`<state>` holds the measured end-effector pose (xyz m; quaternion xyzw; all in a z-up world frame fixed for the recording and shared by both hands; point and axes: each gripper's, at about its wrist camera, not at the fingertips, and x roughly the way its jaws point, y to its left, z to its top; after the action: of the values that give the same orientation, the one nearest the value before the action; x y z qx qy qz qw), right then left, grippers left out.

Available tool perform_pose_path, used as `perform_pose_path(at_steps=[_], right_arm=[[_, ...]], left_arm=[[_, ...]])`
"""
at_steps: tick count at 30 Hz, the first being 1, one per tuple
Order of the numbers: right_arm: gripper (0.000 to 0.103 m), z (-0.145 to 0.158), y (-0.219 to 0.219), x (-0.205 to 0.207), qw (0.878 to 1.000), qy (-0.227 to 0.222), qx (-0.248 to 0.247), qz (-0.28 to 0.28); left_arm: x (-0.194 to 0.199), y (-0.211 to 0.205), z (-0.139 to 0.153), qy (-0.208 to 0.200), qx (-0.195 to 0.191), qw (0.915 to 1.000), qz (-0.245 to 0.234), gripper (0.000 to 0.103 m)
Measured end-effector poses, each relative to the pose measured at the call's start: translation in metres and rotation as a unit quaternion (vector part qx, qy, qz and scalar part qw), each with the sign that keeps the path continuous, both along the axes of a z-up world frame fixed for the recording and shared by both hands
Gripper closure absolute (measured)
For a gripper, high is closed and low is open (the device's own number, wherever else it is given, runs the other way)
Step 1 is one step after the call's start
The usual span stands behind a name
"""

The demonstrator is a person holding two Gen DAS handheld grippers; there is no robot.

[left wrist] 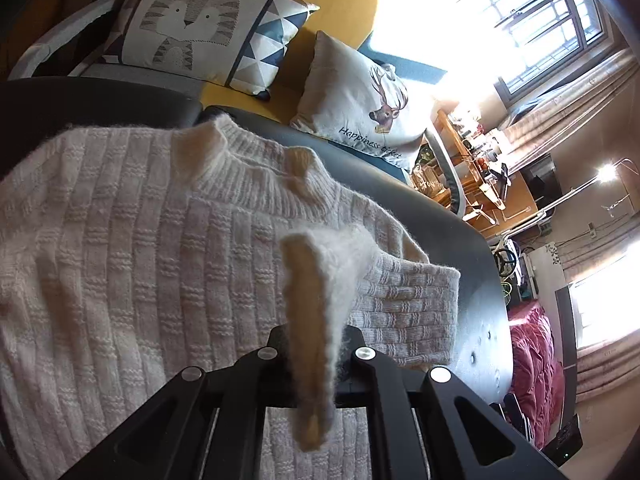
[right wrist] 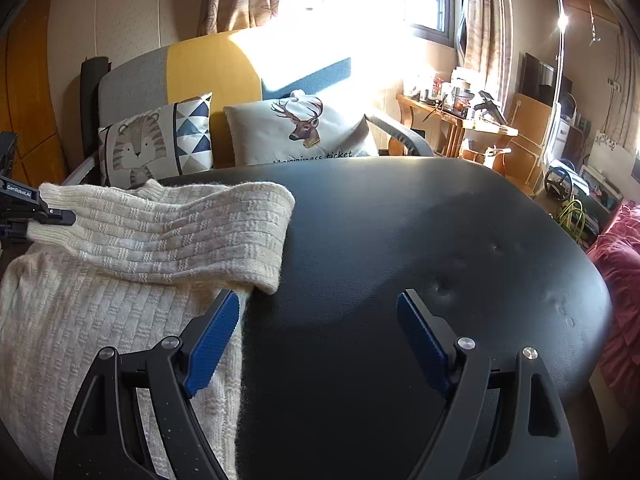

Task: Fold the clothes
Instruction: 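Carry the held cuff across the sweater body with the left gripper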

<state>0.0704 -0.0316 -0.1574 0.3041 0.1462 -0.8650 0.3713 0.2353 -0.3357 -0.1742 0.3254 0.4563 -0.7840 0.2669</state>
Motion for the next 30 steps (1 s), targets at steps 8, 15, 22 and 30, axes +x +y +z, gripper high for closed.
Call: perform_pose_path(at_steps=[8,15,22,30], right_arm=[[0.019,0.000,-0.025,0.009,0.999,0.009,0.020,0.026],[0.019,0.008,-0.054,0.011,0.998,0.020,0.028,0.052],[0.019,0.005,-0.099,0.008,0.996,0.000,0.024,0.081],[0.019,-0.027,-0.146,-0.019,0.985,-0.111,0.004,0.135]], left_arm=[[0.032,-0.015,-0.011,-0.023,-0.008,0.9995,0.021,0.096],[0.051,-0.028,-0.023,-0.065,-0.052,0.9961,0.029,0.095],[0.053,-0.044,-0.037,-0.091,-0.062,0.9936,0.023,0.092],[0.052,-0.049,-0.044,-0.106,-0.061,0.9924,0.015,0.088]])
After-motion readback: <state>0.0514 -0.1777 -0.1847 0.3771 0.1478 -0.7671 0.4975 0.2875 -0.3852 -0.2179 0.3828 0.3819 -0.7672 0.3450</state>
